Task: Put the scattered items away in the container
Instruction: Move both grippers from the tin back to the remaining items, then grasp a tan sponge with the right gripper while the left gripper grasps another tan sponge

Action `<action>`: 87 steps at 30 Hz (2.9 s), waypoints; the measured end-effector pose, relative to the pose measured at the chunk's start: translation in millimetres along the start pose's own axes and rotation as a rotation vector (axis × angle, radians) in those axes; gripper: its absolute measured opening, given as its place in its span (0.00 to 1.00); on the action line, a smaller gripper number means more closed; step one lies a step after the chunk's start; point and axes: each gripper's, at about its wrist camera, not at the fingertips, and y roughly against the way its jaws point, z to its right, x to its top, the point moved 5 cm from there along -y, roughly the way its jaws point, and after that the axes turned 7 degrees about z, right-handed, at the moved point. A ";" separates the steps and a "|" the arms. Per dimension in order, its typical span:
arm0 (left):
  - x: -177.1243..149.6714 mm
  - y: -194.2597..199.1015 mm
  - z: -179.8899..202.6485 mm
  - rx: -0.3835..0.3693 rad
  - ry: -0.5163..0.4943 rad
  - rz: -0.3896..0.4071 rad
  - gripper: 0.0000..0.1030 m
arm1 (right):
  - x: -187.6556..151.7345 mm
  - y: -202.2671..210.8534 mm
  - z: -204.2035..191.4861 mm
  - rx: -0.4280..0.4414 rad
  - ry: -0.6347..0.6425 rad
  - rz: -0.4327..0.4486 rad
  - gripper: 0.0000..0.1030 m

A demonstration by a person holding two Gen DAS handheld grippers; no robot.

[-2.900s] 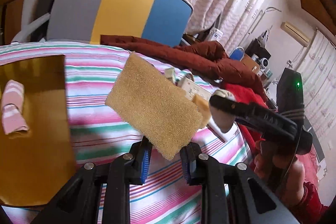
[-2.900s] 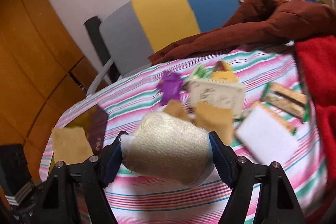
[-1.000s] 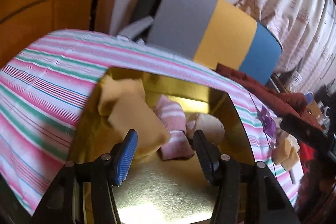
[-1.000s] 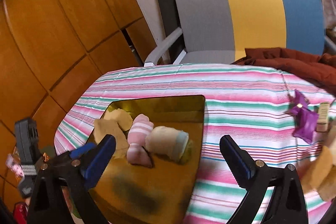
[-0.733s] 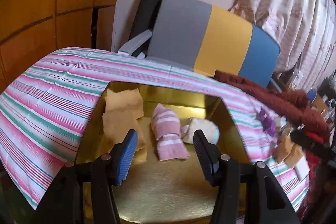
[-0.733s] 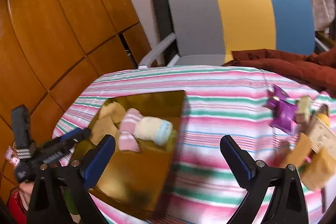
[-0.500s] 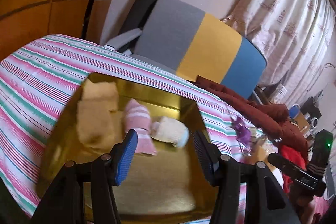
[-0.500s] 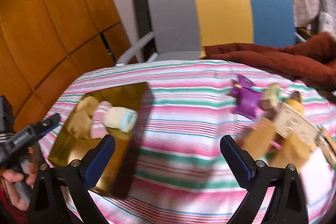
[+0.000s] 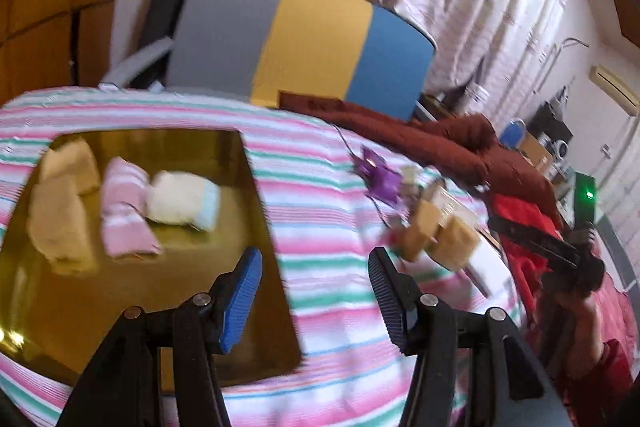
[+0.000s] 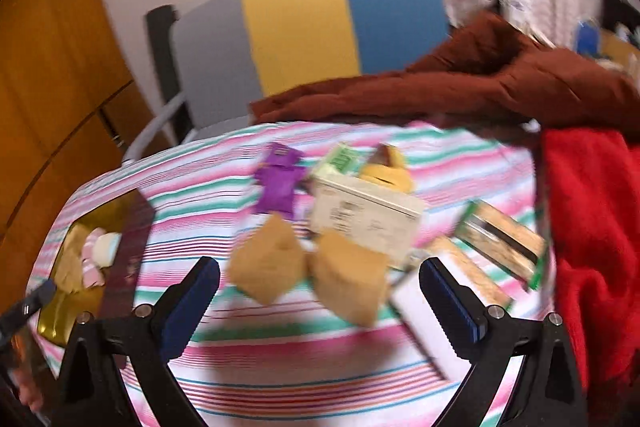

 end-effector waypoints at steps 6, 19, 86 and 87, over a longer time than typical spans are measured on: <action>-24.4 -15.0 30.7 -0.045 -0.019 -0.070 0.55 | -12.2 -6.8 28.5 -0.005 -0.114 -0.030 0.98; -45.7 -25.3 63.9 -0.077 -0.085 -0.132 0.54 | -5.2 -39.1 -1.4 -0.005 0.054 -0.080 0.95; -41.6 -169.3 115.0 -0.125 -0.160 -0.188 0.29 | 3.2 -42.9 49.1 -0.010 -0.161 -0.062 0.53; -42.0 -165.6 112.1 -0.124 -0.148 -0.185 0.29 | 3.1 -42.5 47.5 -0.006 -0.155 -0.060 0.53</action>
